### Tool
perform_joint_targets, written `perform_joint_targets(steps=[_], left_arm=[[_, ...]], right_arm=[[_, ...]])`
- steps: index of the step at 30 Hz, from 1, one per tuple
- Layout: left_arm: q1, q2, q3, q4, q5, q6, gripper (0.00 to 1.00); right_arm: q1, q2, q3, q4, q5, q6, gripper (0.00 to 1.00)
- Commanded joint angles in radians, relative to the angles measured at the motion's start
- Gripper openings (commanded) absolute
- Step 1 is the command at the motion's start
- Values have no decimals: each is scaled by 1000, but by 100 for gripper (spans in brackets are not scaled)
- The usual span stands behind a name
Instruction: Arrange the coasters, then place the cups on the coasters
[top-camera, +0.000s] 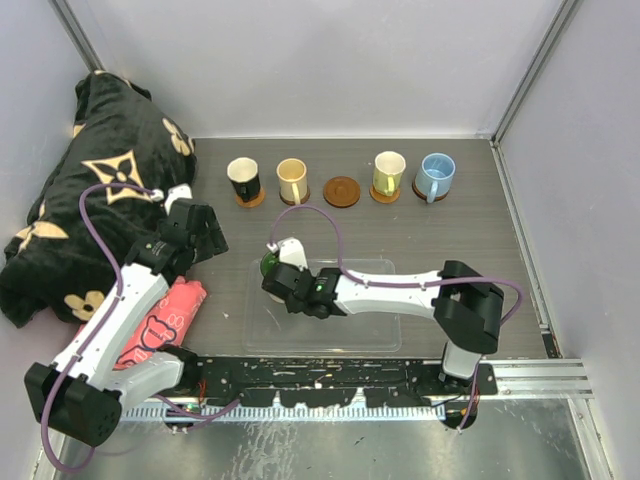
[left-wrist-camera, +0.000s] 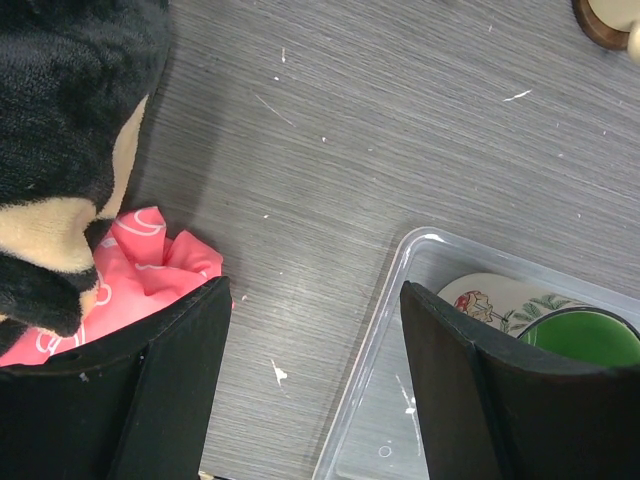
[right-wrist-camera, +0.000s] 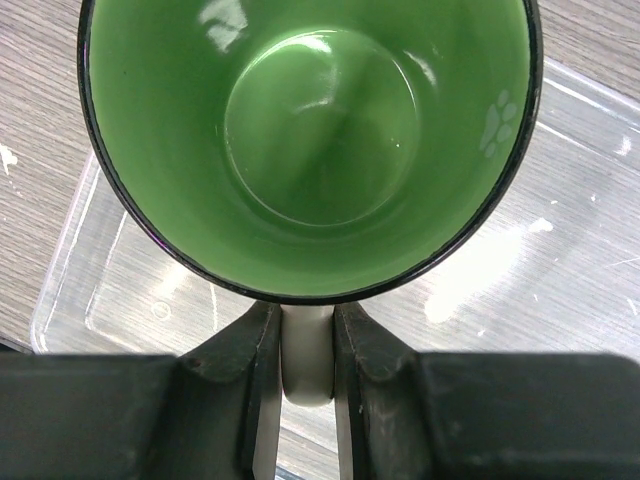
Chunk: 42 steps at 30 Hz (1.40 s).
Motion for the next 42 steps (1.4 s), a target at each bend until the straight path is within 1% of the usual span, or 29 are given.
perform_joint_targets(steps=[1,23,33,38,42], left_arm=[[4,-19,1,44,-4,11,70],[5,-3,10,51,1,13,70],[5,-4,19,47,2,13,69],[5,-1,24,46,2,13,70],[5,4,29,44,4,14,70]], right_arm=[[-8,5,35,12,25,5,1],[7,-204,41,-78,168,23,1],[8,-224,30,-86,188,35,1],[8,-253,37,-88,242,24,1],[7,-294,15,-64,330,12,1]])
